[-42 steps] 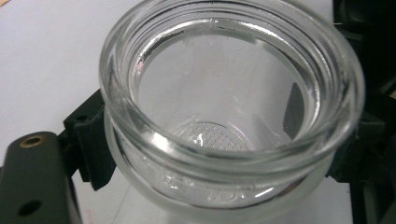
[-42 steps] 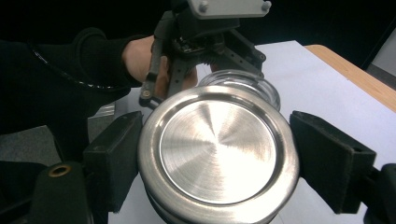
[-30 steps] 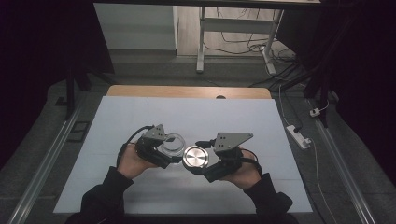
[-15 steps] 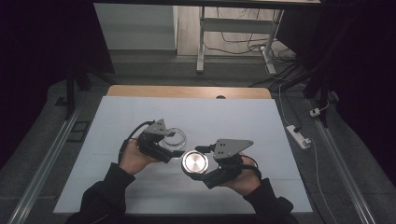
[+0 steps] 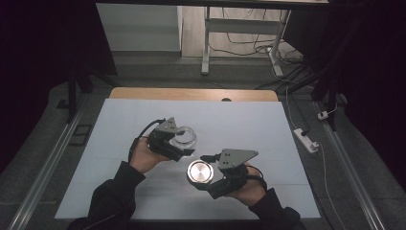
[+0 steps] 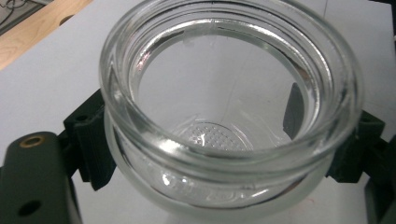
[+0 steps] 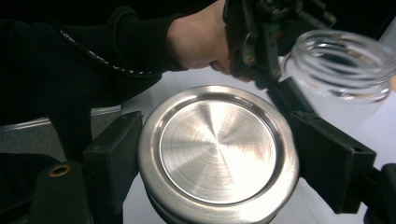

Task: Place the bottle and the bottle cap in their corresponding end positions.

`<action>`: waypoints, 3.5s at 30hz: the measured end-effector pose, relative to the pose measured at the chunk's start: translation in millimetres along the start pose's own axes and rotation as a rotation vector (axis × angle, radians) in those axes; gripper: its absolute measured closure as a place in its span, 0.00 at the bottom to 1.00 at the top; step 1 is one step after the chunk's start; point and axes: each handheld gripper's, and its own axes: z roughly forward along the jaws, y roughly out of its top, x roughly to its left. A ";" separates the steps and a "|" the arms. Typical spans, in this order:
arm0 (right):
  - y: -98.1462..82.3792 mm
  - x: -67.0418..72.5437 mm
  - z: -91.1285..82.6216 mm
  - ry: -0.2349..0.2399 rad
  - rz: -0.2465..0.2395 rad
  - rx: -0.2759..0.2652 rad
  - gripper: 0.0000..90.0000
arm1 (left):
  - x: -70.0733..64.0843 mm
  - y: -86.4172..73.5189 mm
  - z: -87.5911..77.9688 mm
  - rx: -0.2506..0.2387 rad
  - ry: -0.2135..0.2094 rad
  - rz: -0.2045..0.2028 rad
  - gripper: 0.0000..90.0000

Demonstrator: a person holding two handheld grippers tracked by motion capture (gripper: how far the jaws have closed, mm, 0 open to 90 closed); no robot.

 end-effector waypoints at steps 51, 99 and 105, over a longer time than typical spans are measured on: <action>-70.4 -29.3 73.8 -0.113 0.121 0.127 0.22 | 42.7 -6.9 71.8 -0.016 0.094 -0.069 0.18; -84.5 -45.7 93.7 -0.195 0.229 0.219 0.15 | 48.6 -17.7 90.3 0.056 0.112 -0.110 0.12; -81.2 -44.3 90.9 -0.192 0.226 0.199 0.12 | 48.5 -18.2 87.1 0.048 0.098 -0.119 0.06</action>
